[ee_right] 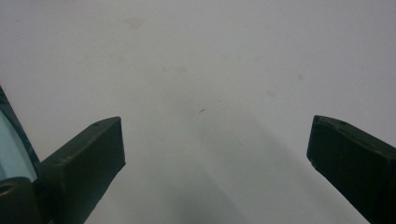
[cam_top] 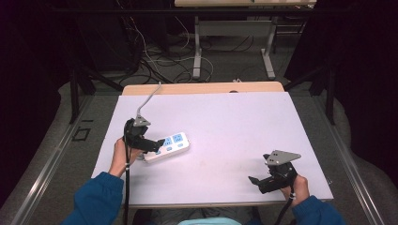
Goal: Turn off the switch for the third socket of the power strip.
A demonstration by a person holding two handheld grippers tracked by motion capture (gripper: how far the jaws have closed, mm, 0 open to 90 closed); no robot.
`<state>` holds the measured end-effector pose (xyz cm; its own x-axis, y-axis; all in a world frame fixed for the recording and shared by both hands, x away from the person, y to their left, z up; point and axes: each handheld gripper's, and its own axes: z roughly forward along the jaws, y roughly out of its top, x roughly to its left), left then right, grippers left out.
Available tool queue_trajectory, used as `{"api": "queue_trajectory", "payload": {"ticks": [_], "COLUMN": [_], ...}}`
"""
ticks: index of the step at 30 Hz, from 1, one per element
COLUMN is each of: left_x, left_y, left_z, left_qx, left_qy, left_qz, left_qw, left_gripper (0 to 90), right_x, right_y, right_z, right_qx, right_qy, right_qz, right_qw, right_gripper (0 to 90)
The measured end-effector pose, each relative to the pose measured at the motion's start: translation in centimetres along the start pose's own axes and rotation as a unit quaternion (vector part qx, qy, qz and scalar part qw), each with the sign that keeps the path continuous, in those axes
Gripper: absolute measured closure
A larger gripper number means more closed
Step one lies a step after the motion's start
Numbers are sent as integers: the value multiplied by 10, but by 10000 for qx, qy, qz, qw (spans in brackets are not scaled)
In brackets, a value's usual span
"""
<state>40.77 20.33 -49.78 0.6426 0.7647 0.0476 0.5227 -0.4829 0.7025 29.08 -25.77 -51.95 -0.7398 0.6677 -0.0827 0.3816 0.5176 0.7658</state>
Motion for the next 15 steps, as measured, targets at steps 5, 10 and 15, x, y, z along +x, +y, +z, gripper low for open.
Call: {"api": "queue_trajectory", "payload": {"ticks": [5, 10, 15], "left_x": [-5, -10, -14], "left_y": [3, 6, 8], "left_z": [6, 10, 15], "left_qx": [4, 1, -36], "left_qy": [-54, -95, -115], "left_qz": [89, 105, 150], "left_qw": [9999, 9999, 9998], "left_gripper": [0, 0, 0], "right_x": [0, 0, 0], "right_y": [0, 0, 0], "right_z": [0, 0, 0], "right_qx": [5, 7, 71], "right_qy": [-1, 14, 40], "right_qz": [6, 3, -15], "right_qw": [10000, 10000, 10000], "right_gripper": [37, 38, 40]}}
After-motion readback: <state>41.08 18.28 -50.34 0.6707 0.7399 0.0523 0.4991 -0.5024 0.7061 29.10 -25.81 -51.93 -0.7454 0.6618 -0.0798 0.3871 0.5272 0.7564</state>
